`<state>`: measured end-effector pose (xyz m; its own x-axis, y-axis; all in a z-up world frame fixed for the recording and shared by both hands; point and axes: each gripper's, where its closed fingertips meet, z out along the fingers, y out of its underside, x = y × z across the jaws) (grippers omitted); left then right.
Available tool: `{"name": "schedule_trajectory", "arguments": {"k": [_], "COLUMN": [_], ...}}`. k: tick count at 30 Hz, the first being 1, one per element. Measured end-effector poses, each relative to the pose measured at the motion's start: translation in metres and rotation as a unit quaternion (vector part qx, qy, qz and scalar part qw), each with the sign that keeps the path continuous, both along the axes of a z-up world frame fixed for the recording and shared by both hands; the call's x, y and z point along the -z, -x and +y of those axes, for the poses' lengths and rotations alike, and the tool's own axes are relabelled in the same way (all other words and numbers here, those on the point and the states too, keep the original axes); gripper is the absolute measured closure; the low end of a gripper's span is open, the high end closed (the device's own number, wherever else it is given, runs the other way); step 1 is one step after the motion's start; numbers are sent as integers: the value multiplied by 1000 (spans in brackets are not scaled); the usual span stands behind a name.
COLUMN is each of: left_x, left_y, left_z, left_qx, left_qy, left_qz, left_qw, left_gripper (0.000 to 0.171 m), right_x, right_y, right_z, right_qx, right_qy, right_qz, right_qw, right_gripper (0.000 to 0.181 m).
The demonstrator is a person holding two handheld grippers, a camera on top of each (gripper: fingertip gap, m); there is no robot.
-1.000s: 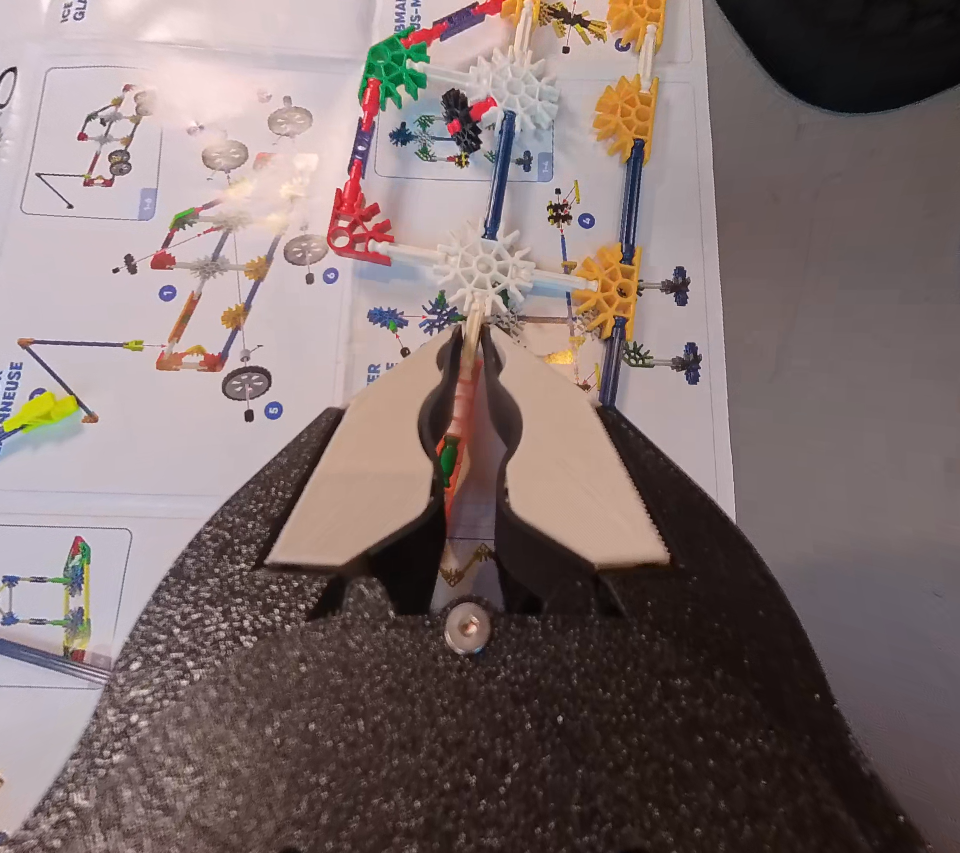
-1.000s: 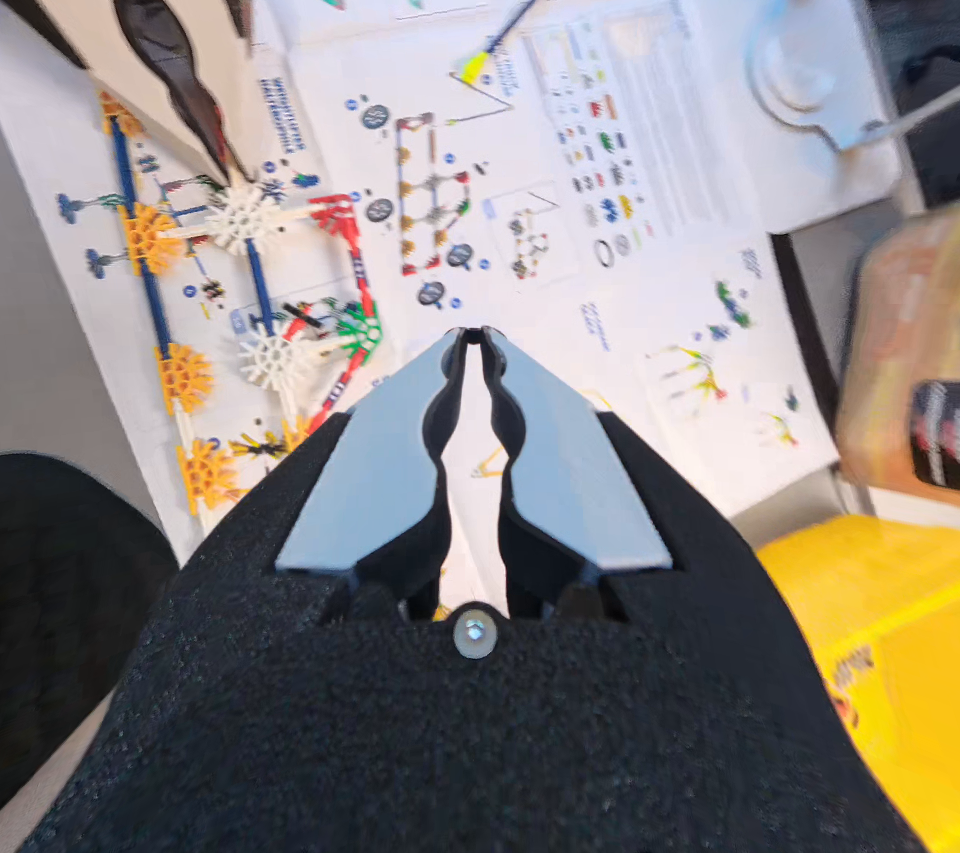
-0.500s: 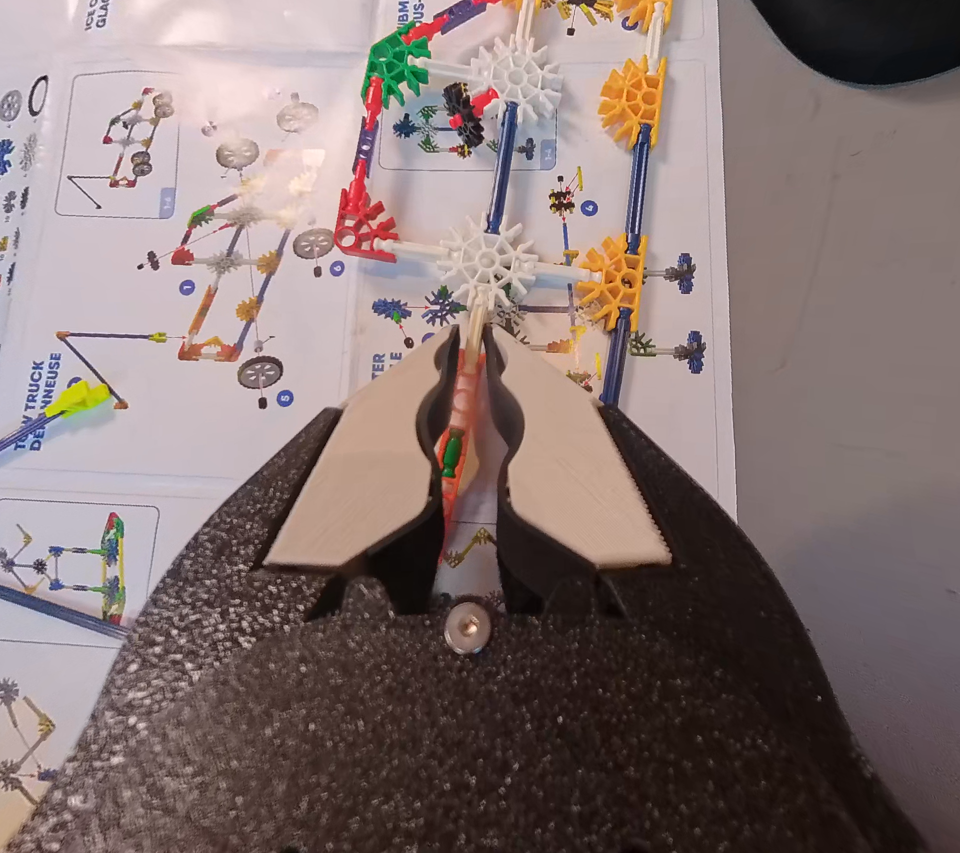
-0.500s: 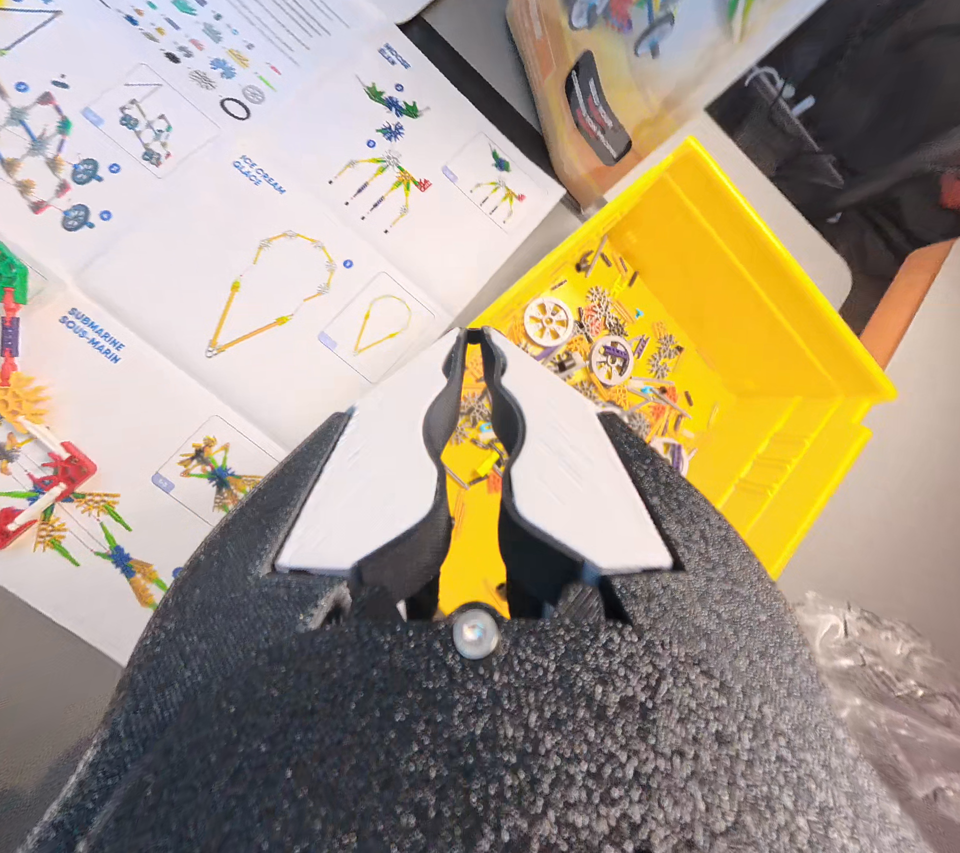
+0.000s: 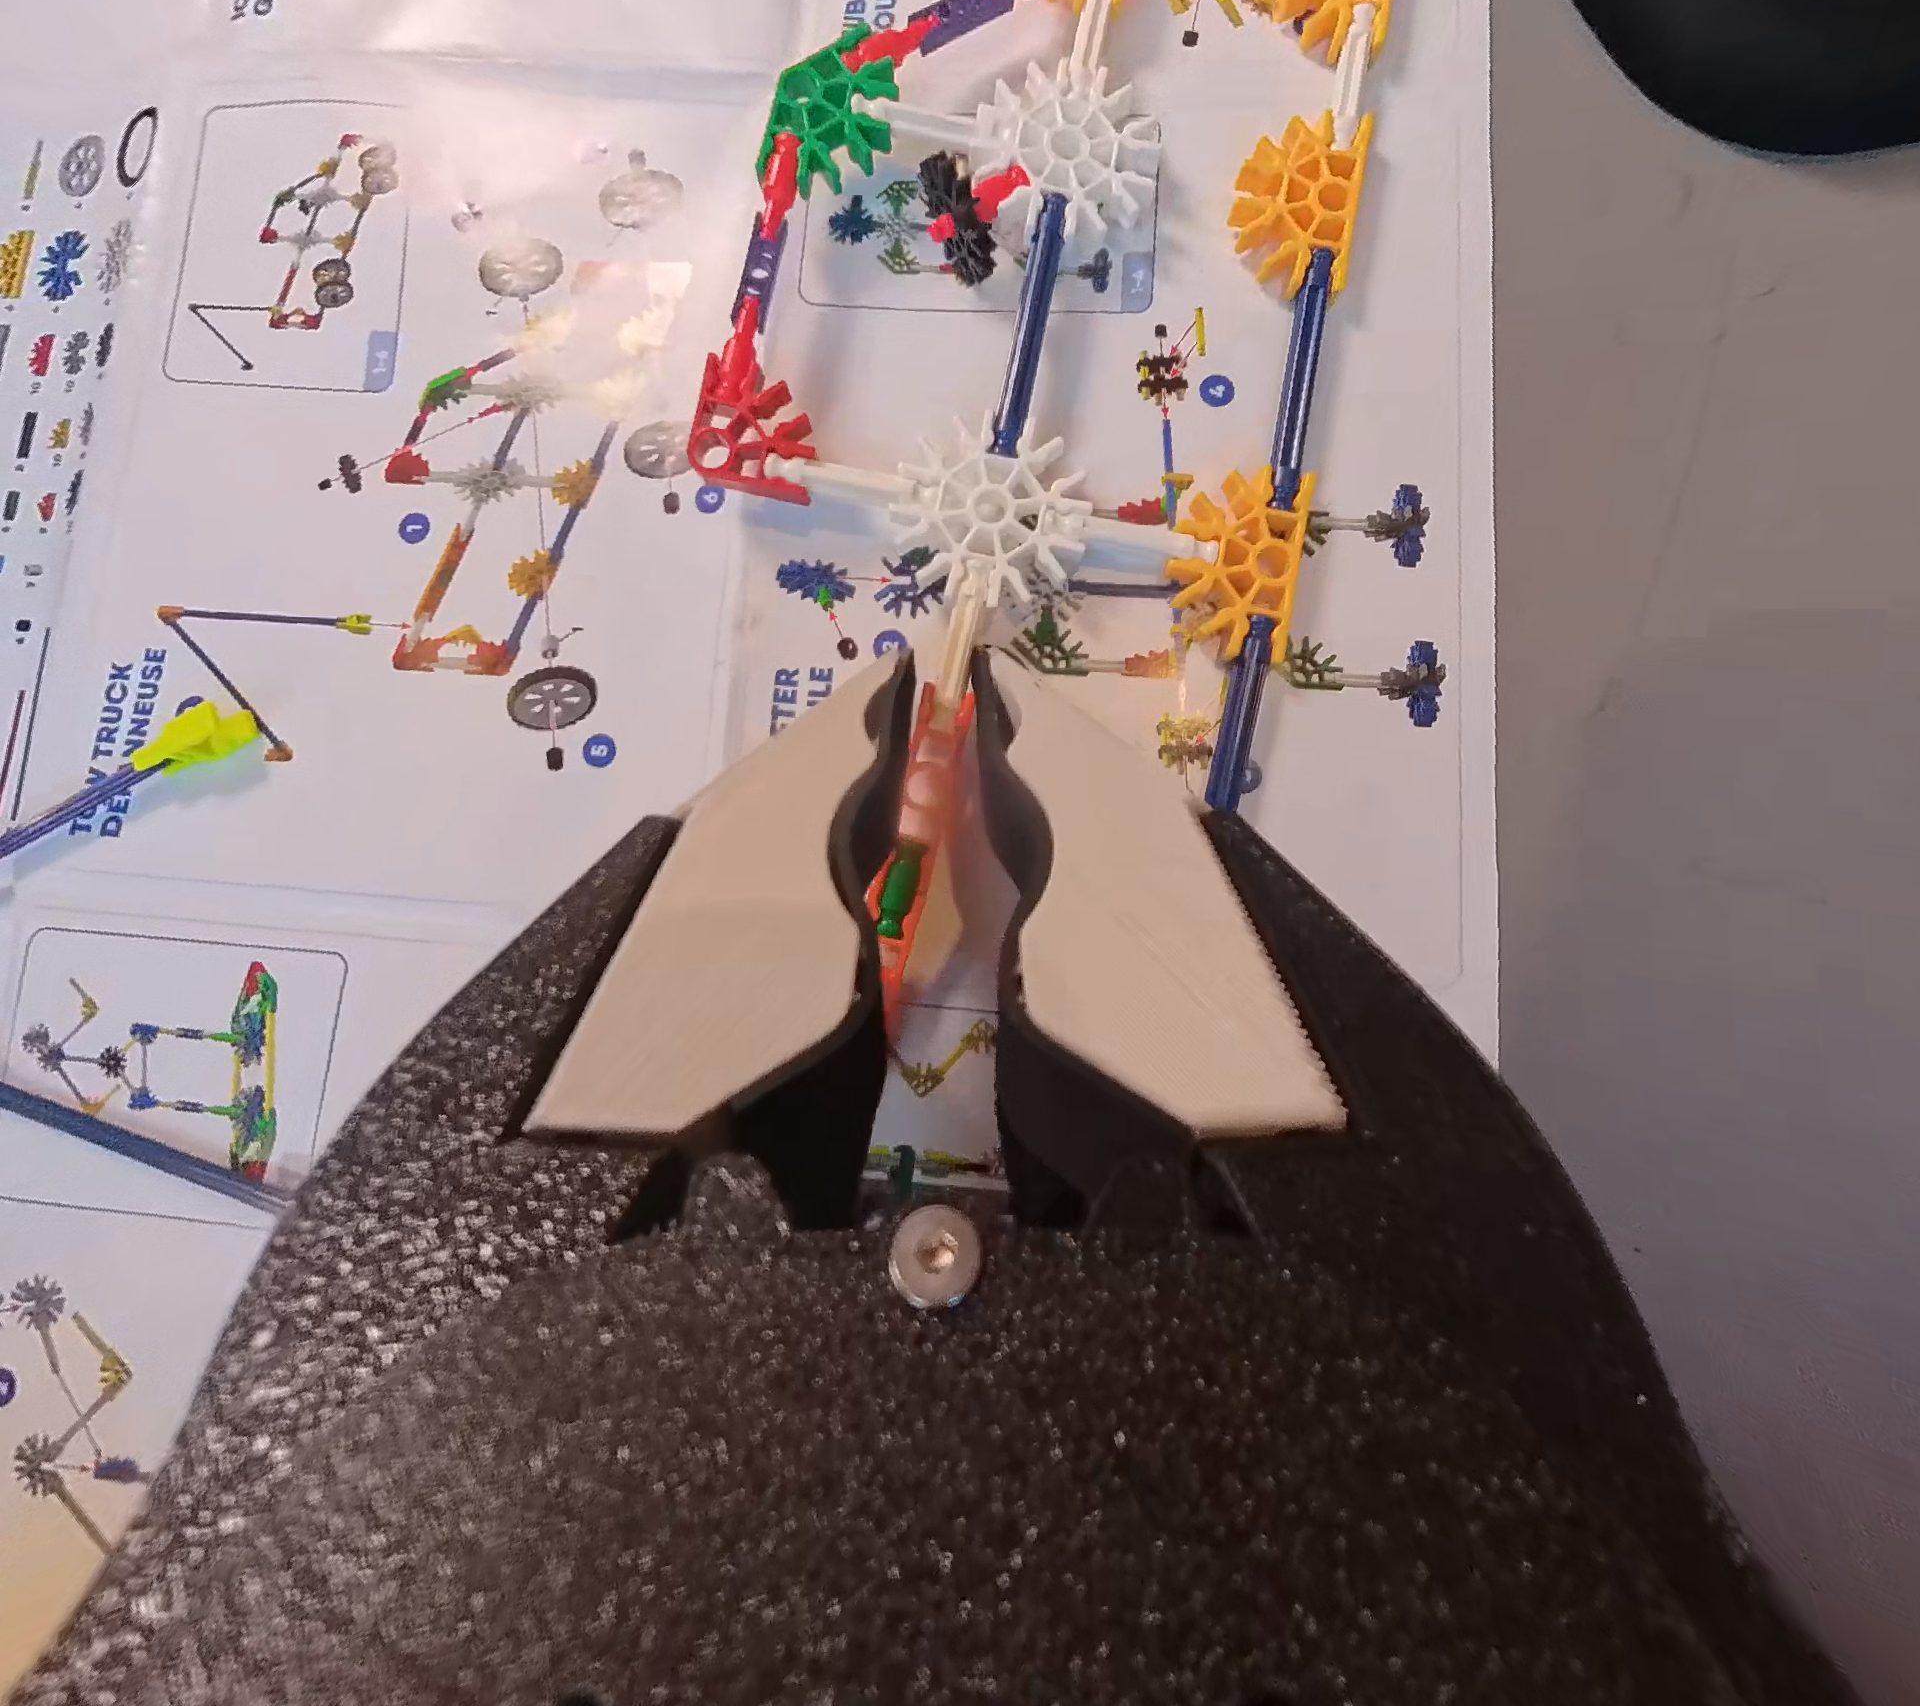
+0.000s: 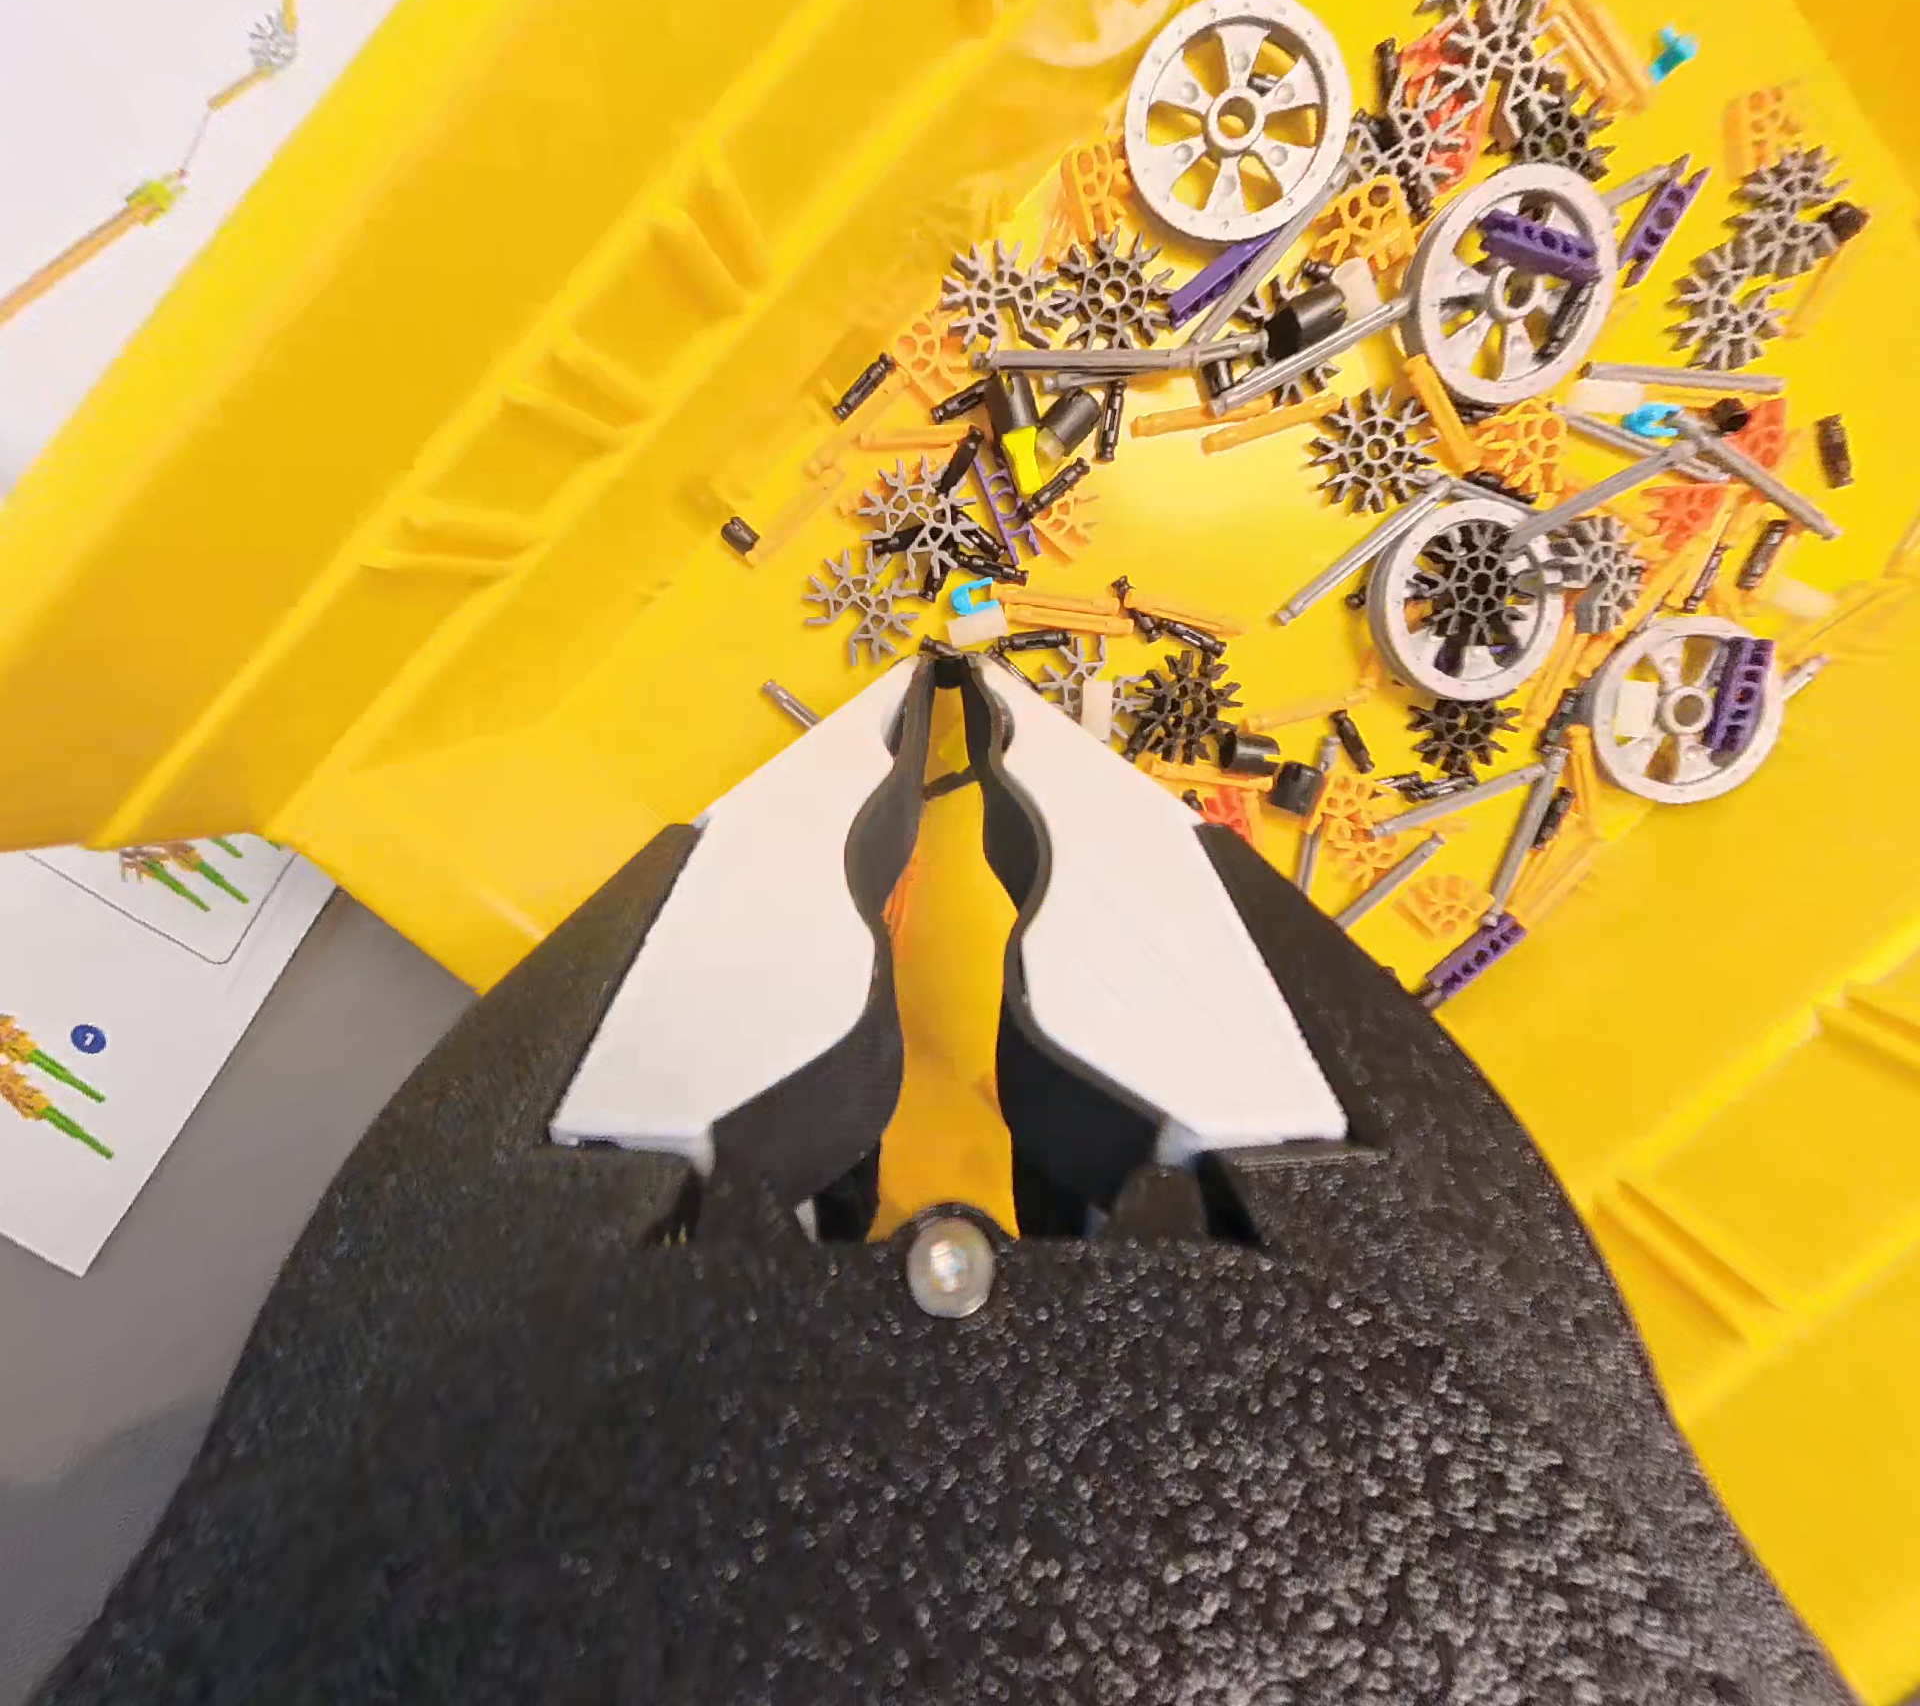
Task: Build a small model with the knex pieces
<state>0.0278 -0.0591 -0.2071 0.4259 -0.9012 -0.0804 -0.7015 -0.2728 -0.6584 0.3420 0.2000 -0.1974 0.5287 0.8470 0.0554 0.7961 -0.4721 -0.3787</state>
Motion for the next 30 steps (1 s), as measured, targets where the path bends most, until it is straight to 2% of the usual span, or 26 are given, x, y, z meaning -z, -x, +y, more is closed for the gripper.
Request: {"name": "schedule_trajectory", "arguments": {"k": [7, 9, 12, 19, 22, 25, 28, 30], "left_x": [-6, -6, -6, -17, -15, -11, -4, 0], "left_y": [9, 9, 11, 25, 35, 41, 42, 42], "left_z": [-1, -1, -2, -2, -4, -7, -10, -12], "left_qx": [-43, -47, -45, -47, -49, -48, -42, -39], "left_qy": [-3, -3, -2, 4, 6, 12, 12, 9], "left_qz": [-24, -23, -15, -25, -15, -7, 8, 17], "left_qw": [999, 999, 999, 999, 999, 999, 999, 999], "left_gripper": [161, 160, 157, 151, 151, 151, 154, 157], "right_x": [4, 0, -21, -100, -127, -138, -131, -116], "right_y": [0, 0, 2, 4, 15, 42, 88, 123], "right_z": [1, 1, 5, -6, -28, -65, -116, -153], "right_qx": [-10, -11, -2, 17, 5, -43, -122, -182], "right_qy": [18, 12, -21, -150, -193, -203, -172, -143], "right_qz": [18, 29, 69, 179, 209, 218, 232, 232], "right_qw": [1000, 999, 997, 972, 959, 954, 950, 945], "right_gripper": [176, 170, 166, 165, 165, 165, 165, 165]}}
